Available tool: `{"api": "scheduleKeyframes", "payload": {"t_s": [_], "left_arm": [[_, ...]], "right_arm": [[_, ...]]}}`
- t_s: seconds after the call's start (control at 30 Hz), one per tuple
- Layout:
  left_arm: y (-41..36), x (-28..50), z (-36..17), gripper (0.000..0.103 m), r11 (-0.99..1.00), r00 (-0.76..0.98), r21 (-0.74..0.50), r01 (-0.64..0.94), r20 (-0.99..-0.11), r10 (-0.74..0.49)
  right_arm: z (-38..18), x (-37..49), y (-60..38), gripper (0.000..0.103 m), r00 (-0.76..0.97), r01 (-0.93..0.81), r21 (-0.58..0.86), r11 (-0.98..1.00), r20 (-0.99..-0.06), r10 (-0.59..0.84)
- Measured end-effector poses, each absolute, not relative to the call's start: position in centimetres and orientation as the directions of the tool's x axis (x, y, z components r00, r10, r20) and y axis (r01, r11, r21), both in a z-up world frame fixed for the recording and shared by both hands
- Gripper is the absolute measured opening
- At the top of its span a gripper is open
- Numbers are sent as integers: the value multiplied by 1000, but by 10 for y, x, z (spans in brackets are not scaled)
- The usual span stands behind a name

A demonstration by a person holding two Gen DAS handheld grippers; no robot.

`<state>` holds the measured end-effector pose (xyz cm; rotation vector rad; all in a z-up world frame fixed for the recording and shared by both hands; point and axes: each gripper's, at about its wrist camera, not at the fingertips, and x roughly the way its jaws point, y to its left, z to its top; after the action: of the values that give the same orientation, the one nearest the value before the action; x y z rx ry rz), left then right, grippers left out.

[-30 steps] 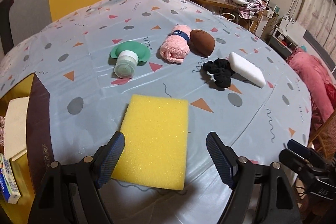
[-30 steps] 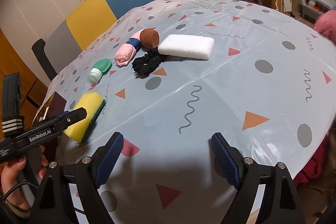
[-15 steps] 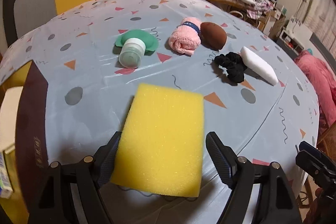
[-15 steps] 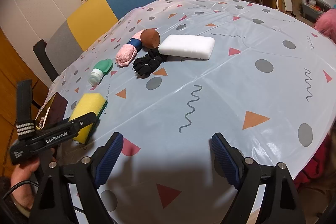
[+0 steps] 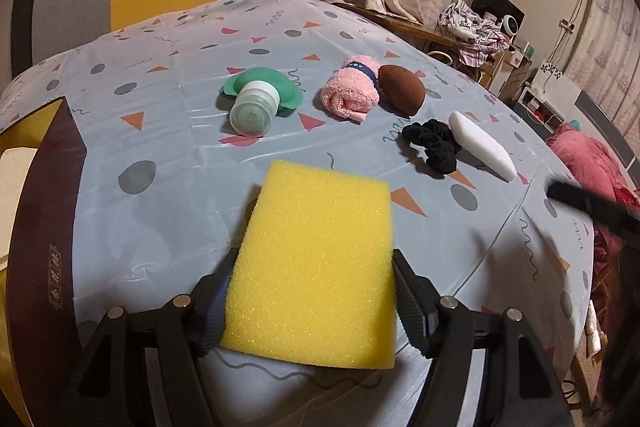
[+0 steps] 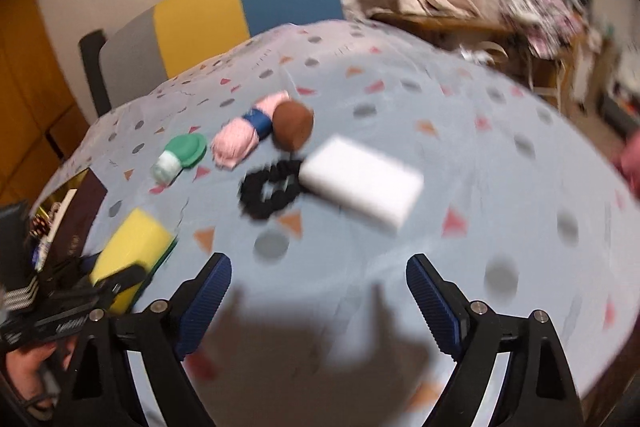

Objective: Organize rigid objects
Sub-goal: 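Grasp the white foam block with the right tool and lift it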

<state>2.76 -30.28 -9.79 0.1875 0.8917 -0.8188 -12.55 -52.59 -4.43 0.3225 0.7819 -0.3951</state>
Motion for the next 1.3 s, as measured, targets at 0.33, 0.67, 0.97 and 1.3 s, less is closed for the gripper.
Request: {"api": "scheduleKeyframes", "payload": {"t_s": [0.33, 0.67, 0.97, 1.3], "left_arm": [[-300, 28, -100, 71, 682, 351, -198, 704, -738, -576], [-300, 28, -102, 71, 678, 348, -205, 706, -733, -584], [-301, 30, -103, 72, 676, 344, -211, 706, -733, -587], [-301, 31, -103, 72, 676, 344, -205, 708, -736, -583]], "right_arm": [[-62, -46, -581, 94, 510, 252, -87, 964, -835, -208], [-89, -32, -609, 78, 492, 274, 33, 961, -864, -110], [-76, -68, -586, 70, 588, 350, 209, 913, -808, -40], [-74, -104, -513, 70, 685, 351, 380, 856, -728, 42]]}}
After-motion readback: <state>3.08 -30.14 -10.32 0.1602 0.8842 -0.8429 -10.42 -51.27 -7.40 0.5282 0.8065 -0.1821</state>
